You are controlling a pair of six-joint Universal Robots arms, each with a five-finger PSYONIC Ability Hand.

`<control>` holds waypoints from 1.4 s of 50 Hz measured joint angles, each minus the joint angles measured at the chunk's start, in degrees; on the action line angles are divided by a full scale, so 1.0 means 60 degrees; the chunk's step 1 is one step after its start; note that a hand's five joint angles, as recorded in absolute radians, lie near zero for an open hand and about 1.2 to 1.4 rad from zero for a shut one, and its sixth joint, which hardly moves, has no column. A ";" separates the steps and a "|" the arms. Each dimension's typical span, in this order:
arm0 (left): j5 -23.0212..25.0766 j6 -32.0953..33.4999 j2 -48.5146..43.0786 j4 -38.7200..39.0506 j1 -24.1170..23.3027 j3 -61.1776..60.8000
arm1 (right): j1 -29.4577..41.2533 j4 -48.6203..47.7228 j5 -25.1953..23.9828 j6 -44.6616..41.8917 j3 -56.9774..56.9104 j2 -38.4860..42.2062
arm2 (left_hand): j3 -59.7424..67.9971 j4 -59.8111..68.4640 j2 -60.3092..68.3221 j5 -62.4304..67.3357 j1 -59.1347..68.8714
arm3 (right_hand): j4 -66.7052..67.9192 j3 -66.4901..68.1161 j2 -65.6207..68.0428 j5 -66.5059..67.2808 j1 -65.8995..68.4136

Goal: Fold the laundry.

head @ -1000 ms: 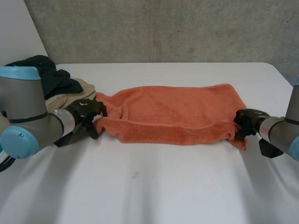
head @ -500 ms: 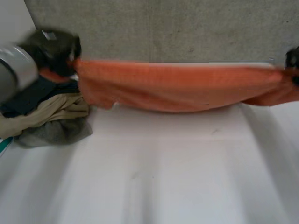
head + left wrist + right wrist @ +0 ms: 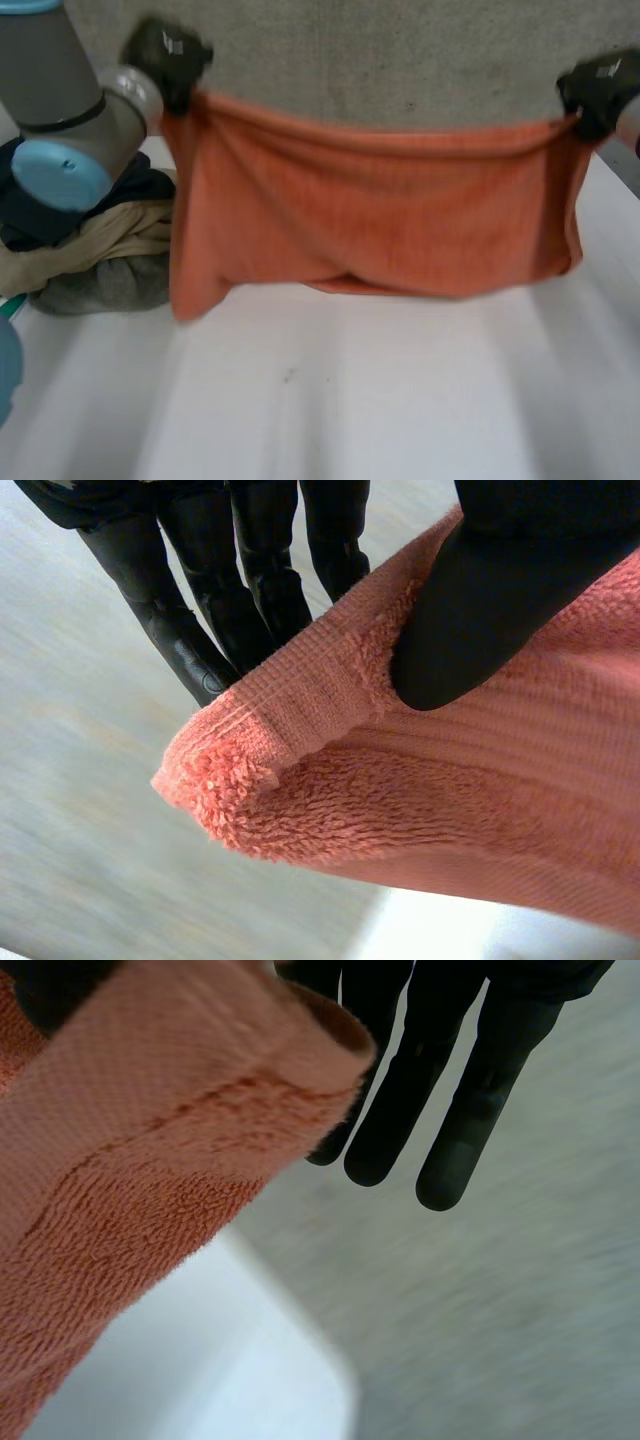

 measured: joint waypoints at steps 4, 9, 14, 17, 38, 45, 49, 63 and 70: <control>-0.0070 -0.0094 -0.0085 0.1771 -0.0150 0.1267 | 0.0120 -0.2187 0.0783 0.1216 -0.0829 0.0072 | 0.0000 0.0001 0.0000 0.0000 0.0000 | 0.0001 0.0000 0.0000 0.0000 0.0001; -0.0099 -0.0630 0.0305 0.3372 -0.0171 0.1356 | 0.0164 -0.4775 0.1296 0.2354 -0.0826 -0.0427 | 0.0000 0.0002 0.0000 0.0000 0.0000 | 0.0001 0.0000 0.0001 0.0000 0.0096; -0.0244 -0.1374 0.0748 0.3762 -0.0031 0.0303 | 0.0159 -0.5819 0.1176 0.2628 -0.0203 -0.0834 | 0.0000 0.0002 0.0000 0.0000 0.0000 | 0.0001 0.0000 0.0001 0.0000 0.0096; -0.0304 -0.1768 0.0957 0.3732 0.0132 -0.0735 | 0.0110 -0.5731 0.0874 0.2615 0.0384 -0.0952 | 0.0000 0.0002 0.0000 0.0000 0.0000 | 0.0002 0.0000 0.0001 0.0000 0.0096; 0.0320 -0.0871 0.1080 0.3195 -0.0133 -0.7853 | -0.1333 -0.2267 -0.1800 0.0027 0.6268 -0.0856 | 0.0014 0.0004 0.0019 0.0000 0.0000 | 0.0005 0.0000 0.0000 0.0001 0.0096; -0.0096 0.0382 0.2581 0.0774 -0.0457 -1.0108 | -0.2083 0.1606 -0.1734 -0.2944 0.7164 -0.2193 | 0.0014 0.0005 0.0019 0.0000 0.0000 | 0.0005 0.0000 0.0001 0.0002 0.0096; -0.0220 0.1006 0.3256 -0.0461 -0.0608 -1.0852 | -0.2392 0.3643 -0.1636 -0.4645 0.7234 -0.2672 | 0.0014 0.0005 0.0019 0.0000 0.0000 | 0.0005 0.0001 0.0001 0.0002 0.0096; -0.0566 0.1588 0.1882 -0.0025 -0.0521 -0.7811 | -0.1642 0.0859 -0.1505 -0.4158 0.5708 -0.0933 | 0.0016 0.0008 0.0019 0.0000 0.0000 | 0.0005 0.0002 0.0001 0.0002 0.0096; -0.0977 0.1437 -0.0471 0.0966 -0.0481 -0.4373 | -0.1015 -0.3239 -0.1474 -0.2782 0.4560 0.0803 | 0.0017 0.0009 0.0019 0.0001 0.0000 | 0.0005 0.0002 0.0001 0.0002 0.0096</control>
